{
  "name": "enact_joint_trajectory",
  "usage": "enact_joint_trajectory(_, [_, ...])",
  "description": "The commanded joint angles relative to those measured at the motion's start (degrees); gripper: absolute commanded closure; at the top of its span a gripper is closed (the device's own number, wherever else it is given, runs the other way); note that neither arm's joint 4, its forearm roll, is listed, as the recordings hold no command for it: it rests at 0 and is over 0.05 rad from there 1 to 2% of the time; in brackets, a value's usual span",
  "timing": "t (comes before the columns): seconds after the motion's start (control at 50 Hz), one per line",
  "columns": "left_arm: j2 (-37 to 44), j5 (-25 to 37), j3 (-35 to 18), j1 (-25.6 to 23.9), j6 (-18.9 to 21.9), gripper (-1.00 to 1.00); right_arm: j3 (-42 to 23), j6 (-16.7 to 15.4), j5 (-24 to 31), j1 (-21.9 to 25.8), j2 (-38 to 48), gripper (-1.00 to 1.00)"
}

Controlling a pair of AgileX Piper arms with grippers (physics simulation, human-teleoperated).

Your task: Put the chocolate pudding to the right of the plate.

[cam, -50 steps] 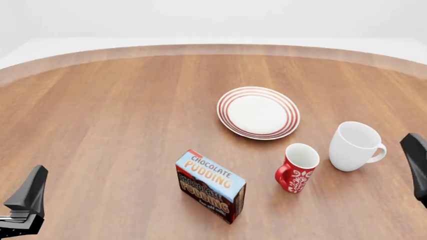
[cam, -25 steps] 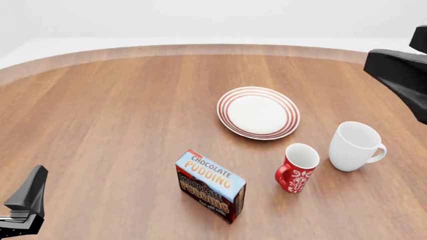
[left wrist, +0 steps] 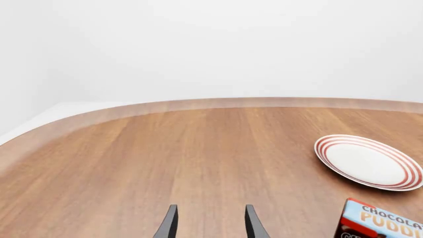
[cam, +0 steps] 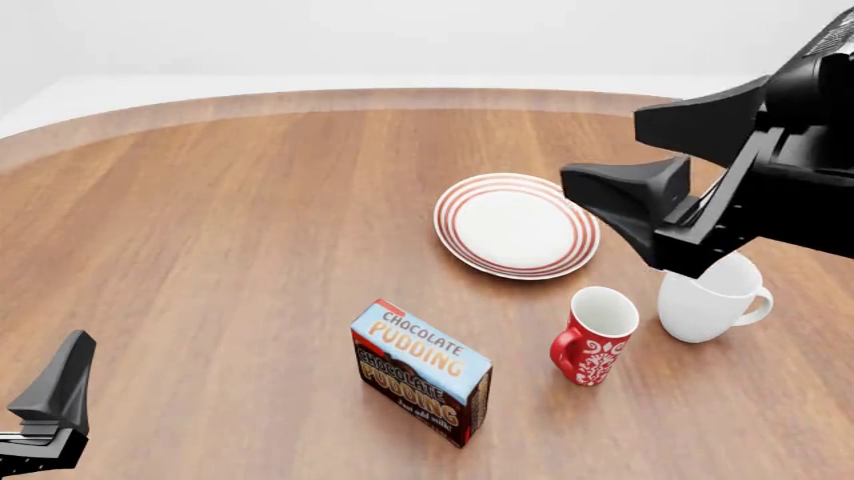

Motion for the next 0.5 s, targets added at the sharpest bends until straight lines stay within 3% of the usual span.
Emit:
enact_joint_trajectory(0.02, [0.0,0.0,0.0,0.0,0.0,-1.00,2.1,0.5,-3.4,2.8,4.8,-1.00])
enact_joint_trajectory(0.5, [0.0,0.0,0.0,0.0,0.0,-1.00,5.0,0.6,-9.9,4.7,12.6,-1.00])
